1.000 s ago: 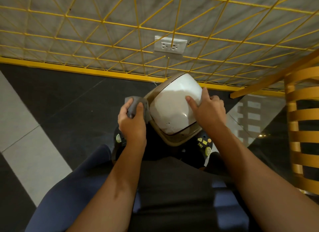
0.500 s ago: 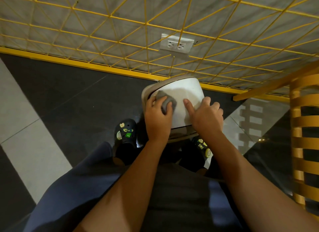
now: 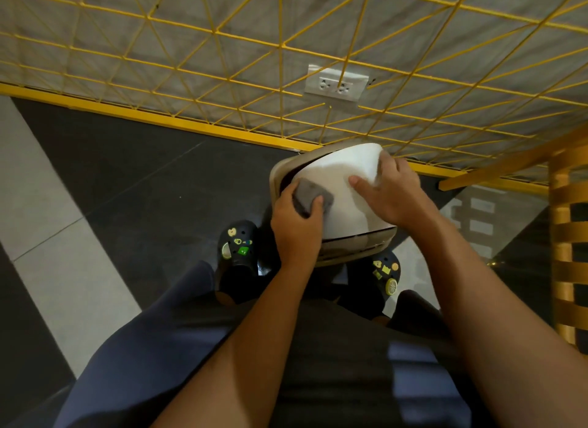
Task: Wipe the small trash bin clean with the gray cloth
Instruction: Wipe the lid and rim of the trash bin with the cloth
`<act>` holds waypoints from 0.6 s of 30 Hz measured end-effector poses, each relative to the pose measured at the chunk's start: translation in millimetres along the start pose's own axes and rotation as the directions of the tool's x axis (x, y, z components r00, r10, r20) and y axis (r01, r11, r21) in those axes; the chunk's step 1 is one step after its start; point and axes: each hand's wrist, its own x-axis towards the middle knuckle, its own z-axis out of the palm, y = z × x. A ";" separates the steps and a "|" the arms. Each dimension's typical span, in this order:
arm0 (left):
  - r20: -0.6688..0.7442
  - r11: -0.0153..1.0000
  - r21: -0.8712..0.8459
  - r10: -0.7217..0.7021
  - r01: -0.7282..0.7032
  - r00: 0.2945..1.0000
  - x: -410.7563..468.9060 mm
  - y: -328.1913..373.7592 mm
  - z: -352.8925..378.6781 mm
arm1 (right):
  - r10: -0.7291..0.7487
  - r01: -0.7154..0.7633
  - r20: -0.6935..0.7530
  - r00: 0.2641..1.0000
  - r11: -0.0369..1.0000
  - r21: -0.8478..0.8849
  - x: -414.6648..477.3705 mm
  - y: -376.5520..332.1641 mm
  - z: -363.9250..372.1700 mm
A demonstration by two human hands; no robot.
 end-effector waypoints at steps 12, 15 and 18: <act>-0.045 0.997 -0.022 0.072 -0.073 0.996 0.0 14.8 0.6 | -0.172 0.147 0.188 0.967 0.980 0.136 -5.8 27.5 3.7; 0.039 0.980 0.058 0.189 -0.191 0.981 -2.6 25.2 10.7 | -0.174 0.150 0.180 0.968 0.979 0.138 -7.7 22.9 4.8; 0.010 0.985 0.078 0.156 -0.156 0.988 8.8 22.5 11.8 | -0.156 0.133 0.160 0.975 0.980 0.146 -9.7 17.8 7.4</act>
